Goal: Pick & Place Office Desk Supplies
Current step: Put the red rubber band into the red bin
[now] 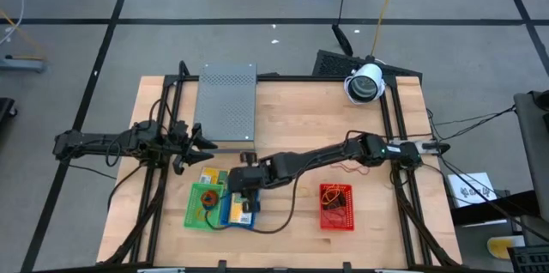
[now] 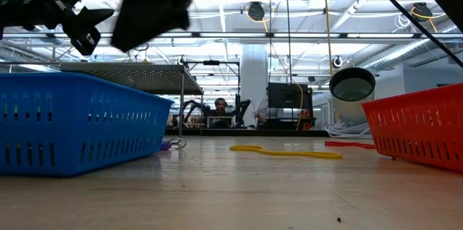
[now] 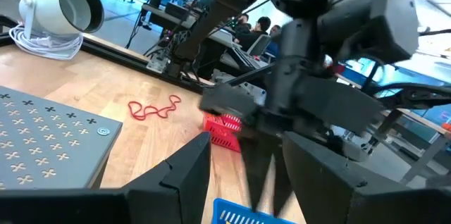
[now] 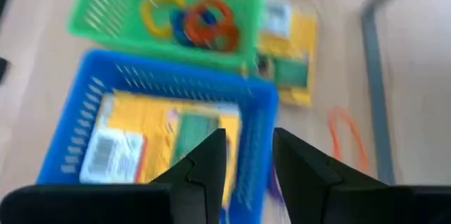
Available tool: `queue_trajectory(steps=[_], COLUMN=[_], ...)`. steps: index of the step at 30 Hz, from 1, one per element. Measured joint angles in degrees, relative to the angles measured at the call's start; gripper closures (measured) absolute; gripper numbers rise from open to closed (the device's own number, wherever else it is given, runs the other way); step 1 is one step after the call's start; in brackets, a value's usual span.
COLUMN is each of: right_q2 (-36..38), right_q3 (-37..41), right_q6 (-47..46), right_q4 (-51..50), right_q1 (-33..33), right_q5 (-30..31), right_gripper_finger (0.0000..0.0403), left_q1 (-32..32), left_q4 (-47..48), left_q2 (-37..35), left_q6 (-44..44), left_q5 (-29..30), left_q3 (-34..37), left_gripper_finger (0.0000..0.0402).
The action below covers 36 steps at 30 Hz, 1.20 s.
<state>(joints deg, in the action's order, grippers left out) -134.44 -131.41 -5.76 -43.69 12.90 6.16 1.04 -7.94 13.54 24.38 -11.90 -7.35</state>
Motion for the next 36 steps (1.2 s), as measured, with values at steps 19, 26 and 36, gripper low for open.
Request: queue_trajectory(steps=[19, 26, 36], right_q2=[10.51, 23.08, 44.98], right_q3=[2.84, 24.61, 56.94], right_q6=[-0.12, -0.78, -9.49], right_q4=[-25.49, -16.12, -4.11], right_q1=[-4.27, -6.43, -7.31], right_q5=[0.06, -0.08, 1.29], right_gripper_finger=[0.0289, 0.0288, 0.0282], left_q1=[0.0, 0.0, 0.0], left_q4=[0.06, 0.06, 0.0], left_q2=[0.0, 0.02, 0.0], left_q6=[-0.07, -0.06, -0.05], left_q5=[0.0, 0.0, 0.0], left_q3=[0.0, 0.0, 0.0], left_gripper_finger=[0.0215, 0.0215, 0.0215])
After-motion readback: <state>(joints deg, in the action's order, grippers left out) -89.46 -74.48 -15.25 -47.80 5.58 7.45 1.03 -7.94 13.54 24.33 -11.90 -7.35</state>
